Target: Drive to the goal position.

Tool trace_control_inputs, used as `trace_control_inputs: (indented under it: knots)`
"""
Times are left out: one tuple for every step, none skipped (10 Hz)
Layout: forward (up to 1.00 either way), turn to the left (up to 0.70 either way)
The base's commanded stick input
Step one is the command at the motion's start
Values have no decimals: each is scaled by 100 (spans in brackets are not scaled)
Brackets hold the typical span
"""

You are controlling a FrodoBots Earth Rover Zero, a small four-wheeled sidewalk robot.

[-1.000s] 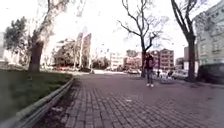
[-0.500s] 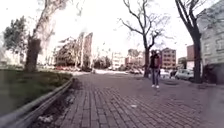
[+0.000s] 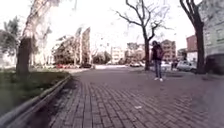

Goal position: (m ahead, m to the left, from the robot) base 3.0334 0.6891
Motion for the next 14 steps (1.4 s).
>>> trace_control_inputs:
  knots:
    - [70, 0]
    - [70, 0]
    - [70, 0]
    - [70, 0]
    - [70, 0]
    - [70, 0]
    - [70, 0]
    - [70, 0]
    - [70, 0]
    - [70, 0]
    - [70, 0]
    - [70, 6]
    - [70, 18]
    - [70, 31]
